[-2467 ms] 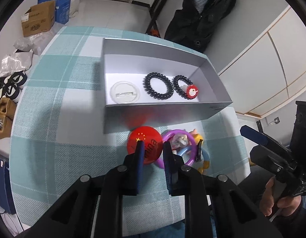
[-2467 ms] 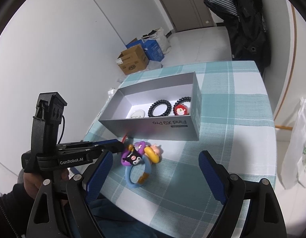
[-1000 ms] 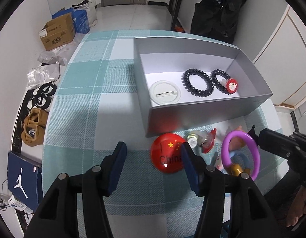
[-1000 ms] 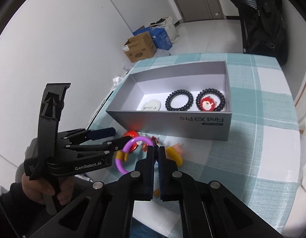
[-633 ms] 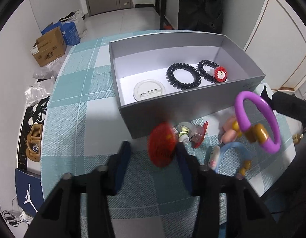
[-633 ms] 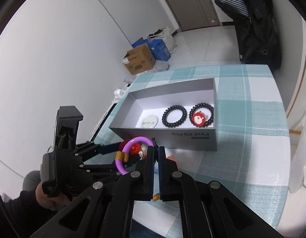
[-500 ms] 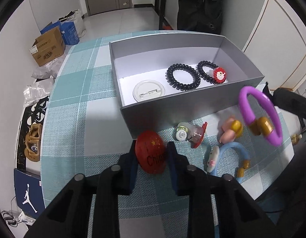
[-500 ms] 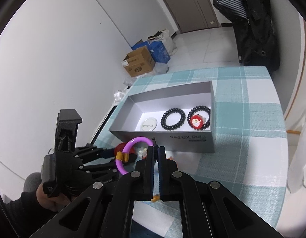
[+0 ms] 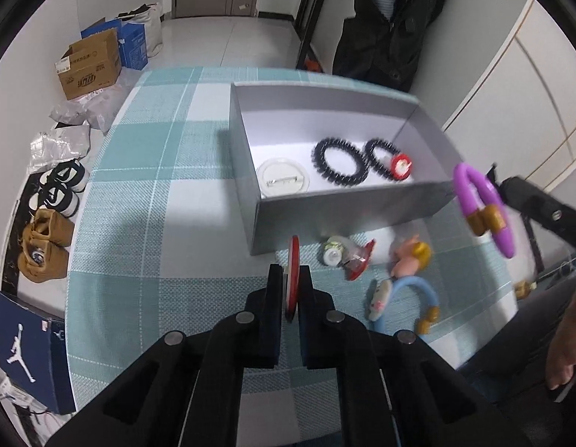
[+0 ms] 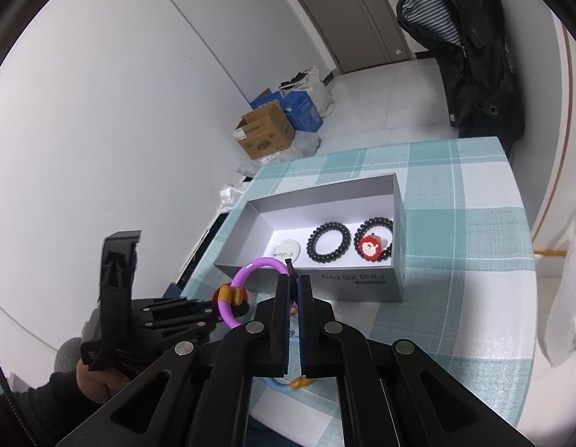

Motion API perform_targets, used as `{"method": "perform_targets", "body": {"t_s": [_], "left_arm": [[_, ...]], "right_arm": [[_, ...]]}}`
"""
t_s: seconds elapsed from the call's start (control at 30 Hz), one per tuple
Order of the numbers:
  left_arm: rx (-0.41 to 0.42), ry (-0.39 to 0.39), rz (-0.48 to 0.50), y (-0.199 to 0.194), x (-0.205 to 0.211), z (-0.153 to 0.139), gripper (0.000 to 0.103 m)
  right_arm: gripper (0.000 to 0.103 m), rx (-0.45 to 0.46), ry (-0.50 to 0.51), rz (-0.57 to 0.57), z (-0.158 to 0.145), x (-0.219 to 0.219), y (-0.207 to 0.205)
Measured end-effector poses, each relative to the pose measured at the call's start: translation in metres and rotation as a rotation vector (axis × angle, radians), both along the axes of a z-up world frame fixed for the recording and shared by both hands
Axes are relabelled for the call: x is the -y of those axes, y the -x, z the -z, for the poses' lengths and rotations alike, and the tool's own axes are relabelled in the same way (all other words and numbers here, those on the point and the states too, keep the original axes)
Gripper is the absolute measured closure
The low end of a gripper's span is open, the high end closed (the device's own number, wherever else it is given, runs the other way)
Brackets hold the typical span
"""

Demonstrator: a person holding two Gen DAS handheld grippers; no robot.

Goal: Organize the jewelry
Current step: 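Carry the red badge and purple ring over the white box with both tools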

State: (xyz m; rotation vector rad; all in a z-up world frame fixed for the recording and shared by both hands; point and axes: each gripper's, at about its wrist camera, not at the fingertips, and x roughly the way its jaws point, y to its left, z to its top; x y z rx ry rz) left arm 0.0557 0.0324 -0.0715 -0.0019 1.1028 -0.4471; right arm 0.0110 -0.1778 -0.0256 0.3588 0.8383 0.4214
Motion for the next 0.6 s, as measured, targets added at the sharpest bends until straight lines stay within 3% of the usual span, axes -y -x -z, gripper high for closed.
{"method": "perform_targets", "body": {"t_s": [0.37, 0.6], "left_arm": [[0.095, 0.101, 0.046, 0.021, 0.01, -0.048, 0.099], [0.087, 0.129, 0.021, -0.01, 0.022, -0.062, 0.099]], "right_arm": [[0.1, 0.022, -0.06, 0.037, -0.013, 0.012, -0.006], [0.1, 0.015, -0.088, 0.087, -0.019, 0.015, -0.029]]}}
